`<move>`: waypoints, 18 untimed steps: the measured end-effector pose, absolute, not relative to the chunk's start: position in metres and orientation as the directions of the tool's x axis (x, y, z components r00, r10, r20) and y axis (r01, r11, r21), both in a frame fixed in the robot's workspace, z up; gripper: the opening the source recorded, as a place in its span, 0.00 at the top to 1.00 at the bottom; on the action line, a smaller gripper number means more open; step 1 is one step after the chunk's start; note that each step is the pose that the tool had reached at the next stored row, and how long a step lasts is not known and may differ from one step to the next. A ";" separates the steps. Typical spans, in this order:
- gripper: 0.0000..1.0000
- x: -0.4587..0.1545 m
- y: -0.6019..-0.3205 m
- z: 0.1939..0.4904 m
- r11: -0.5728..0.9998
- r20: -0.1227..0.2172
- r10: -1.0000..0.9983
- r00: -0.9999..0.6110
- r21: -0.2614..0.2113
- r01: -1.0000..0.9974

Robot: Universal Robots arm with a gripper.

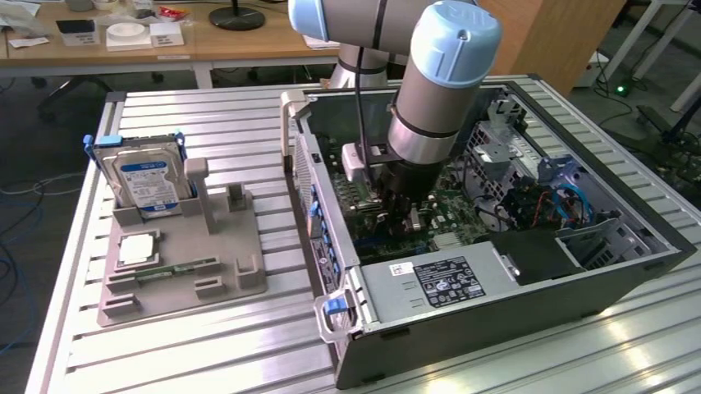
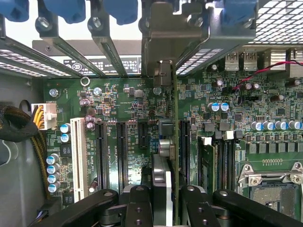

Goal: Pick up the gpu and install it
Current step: 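Insert the gpu into the slot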

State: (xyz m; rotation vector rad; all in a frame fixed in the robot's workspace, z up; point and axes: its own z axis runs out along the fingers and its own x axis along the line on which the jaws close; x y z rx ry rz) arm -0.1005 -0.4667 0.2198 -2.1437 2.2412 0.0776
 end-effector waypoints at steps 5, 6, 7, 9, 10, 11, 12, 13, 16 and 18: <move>0.72 -0.100 -0.467 0.220 0.044 -0.063 -0.997 -0.045 0.009 -0.999; 0.72 -0.101 -0.467 0.220 0.044 -0.063 -0.997 -0.045 0.009 -0.999; 0.72 -0.101 -0.467 0.219 0.044 -0.063 -0.997 -0.045 0.009 -0.999; 0.72 -0.101 -0.467 0.219 0.044 -0.063 -0.997 -0.045 0.009 -0.999; 0.72 -0.100 -0.467 0.219 0.044 -0.063 -0.997 -0.045 0.009 -0.999; 0.72 -0.101 -0.467 0.219 0.044 -0.063 -0.997 -0.045 0.009 -0.999; 0.72 -0.100 -0.467 0.219 0.044 -0.063 -0.997 -0.045 0.009 -0.999; 0.72 -0.101 -0.467 0.219 0.044 -0.063 -0.997 -0.045 0.009 -0.999; 0.72 -0.101 -0.467 0.219 0.044 -0.063 -0.997 -0.045 0.009 -0.999; 0.72 -0.100 -0.467 0.218 0.044 -0.063 -0.997 -0.045 0.009 -0.999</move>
